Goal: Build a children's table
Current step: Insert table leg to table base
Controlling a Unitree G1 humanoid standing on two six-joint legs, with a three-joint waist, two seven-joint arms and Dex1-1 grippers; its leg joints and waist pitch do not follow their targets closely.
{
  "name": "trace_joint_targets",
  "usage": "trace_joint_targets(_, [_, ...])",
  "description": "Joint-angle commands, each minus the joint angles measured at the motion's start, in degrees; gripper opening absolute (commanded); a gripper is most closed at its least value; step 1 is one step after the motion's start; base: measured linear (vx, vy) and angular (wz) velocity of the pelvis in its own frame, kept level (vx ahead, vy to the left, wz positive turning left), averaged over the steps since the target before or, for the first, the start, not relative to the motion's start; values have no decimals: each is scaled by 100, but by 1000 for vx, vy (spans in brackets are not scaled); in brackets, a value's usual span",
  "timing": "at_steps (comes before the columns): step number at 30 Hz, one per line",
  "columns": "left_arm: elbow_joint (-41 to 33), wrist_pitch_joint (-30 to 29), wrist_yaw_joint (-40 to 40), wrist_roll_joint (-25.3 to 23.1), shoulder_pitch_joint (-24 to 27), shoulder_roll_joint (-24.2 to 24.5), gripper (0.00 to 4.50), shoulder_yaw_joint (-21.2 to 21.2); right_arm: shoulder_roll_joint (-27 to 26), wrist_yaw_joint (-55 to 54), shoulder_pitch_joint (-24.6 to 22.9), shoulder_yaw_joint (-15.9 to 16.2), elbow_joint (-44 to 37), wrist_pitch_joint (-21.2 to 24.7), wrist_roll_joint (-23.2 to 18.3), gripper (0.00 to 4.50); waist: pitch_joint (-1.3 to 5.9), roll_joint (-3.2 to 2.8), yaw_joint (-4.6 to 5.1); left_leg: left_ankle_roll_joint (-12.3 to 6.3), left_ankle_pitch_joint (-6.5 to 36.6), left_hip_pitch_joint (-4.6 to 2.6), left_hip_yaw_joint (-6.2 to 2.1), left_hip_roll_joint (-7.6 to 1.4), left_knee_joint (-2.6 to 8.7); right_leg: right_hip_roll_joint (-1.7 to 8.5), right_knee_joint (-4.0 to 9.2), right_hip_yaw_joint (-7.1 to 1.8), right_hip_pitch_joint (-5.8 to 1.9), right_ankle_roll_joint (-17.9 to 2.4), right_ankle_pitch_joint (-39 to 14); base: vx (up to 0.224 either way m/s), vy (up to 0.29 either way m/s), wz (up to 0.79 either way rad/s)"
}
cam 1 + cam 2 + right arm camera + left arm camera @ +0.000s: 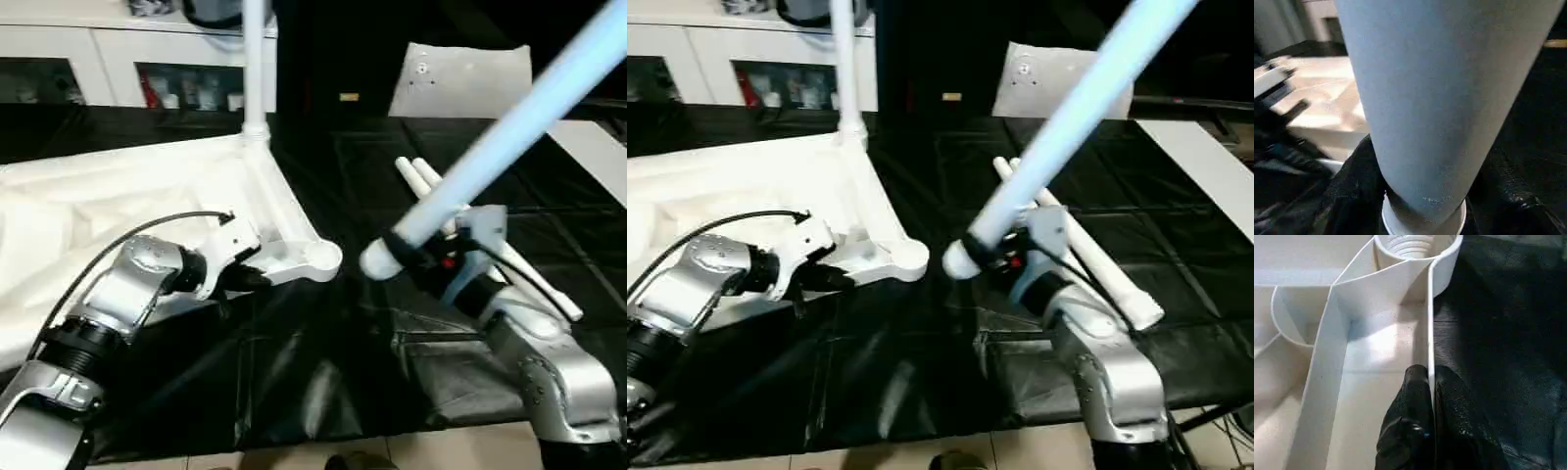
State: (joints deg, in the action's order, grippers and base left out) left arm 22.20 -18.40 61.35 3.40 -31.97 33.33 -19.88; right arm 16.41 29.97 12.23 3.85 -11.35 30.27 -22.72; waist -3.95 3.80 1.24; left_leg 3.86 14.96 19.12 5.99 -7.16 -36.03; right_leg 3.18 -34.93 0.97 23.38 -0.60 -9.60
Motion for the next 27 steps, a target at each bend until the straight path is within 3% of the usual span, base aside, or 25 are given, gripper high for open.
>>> trace_joint_targets(1, [-244, 392, 313, 280, 64, -95, 0, 64, 106, 325, 229, 207, 140, 117, 32, 191, 358, -66, -24, -218, 271, 109, -28, -431, 507, 475, 354, -258, -373, -1422, -1197, 0, 0, 0])
trace_joint_targets(4, [-233, 453, 366, 264, 77, -106, 0, 59, 93, 500, 400, 265, 385, 152, 1, 191, 362, -69, -50, -235, 166, 96, -10, -431, 498, 486, 344, -261, -364, -1481, -1142, 0, 0, 0])
trace_joint_targets(5, [-220, 516, 383, 210, 80, -85, 0, 20, 106, 606, 518, 313, 630, 5, 101, 191, 361, -22, -68, -240, 151, 93, 5, -435, 499, 475, 352, -260, -365, -1464, -1153, 0, 0, 0])
trace_joint_targets(8, [-184, 653, 407, 134, 89, -57, 0, -19, 99, 760, 751, 366, 1122, -270, 259, 191, 366, -40, -80, -206, 141, 101, 11, -432, 497, 488, 338, -253, -362, -1481, -1234, 0, 0, 0])
trace_joint_targets(9, [-173, 809, 440, 74, 114, -16, 0, -40, 101, 901, 901, 435, 1415, -397, 330, 191, 376, 0, -81, -220, 107, 109, 16, -430, 494, 481, 334, -248, -369, -1476, -1200, 0, 0, 0])
trace_joint_targets(11, [-160, 915, 487, 19, 141, 19, 0, -38, 105, 972, 1007, 501, 1611, -498, 358, 191, 377, -27, -101, -245, 13, 94, 28, -429, 488, 481, 320, -249, -360, -1475, -1114, 0, 0, 0])
trace_joint_targets(13, [-168, 1026, 442, -164, 188, 113, 0, -78, 34, 997, 1131, 524, 1821, -632, 382, 191, 382, 3, -109, -279, -36, 104, 42, -431, 487, 480, 316, -247, -368, -1460, -1101, 0, 0, 0])
trace_joint_targets(16, [-134, 1078, 285, -156, 221, 55, 0, 23, -43, 1000, 1180, 519, 1872, -706, 377, 191, 353, -15, -129, -270, -24, 94, 61, -448, 503, 469, 319, -244, -345, -1433, -1136, 0, 0, 0])
trace_joint_targets(17, [-140, 1081, 275, -97, 239, 23, 28, 78, -76, 999, 1191, 510, 1874, -728, 370, 191, 355, -14, -131, -255, 10, 91, 64, -450, 506, 468, 317, -243, -344, -1433, -1152, 0, 0, 0])
trace_joint_targets(20, [-213, 942, 309, 10, 266, -6, 57, 148, -104, 1008, 1193, 496, 1862, -734, 359, 191, 338, -10, -140, -230, 69, 88, 68, -451, 515, 467, 326, -247, -336, -1417, -1202, 0, 0, 0])
trace_joint_targets(27, [-533, 661, 227, 168, 382, -123, 84, 287, -130, 1058, 1066, 514, 1793, -813, 356, 191, 316, 5, -130, -257, 8, 93, 73, -454, 516, 461, 309, -247, -331, -1504, -917, 0, 0, 0])
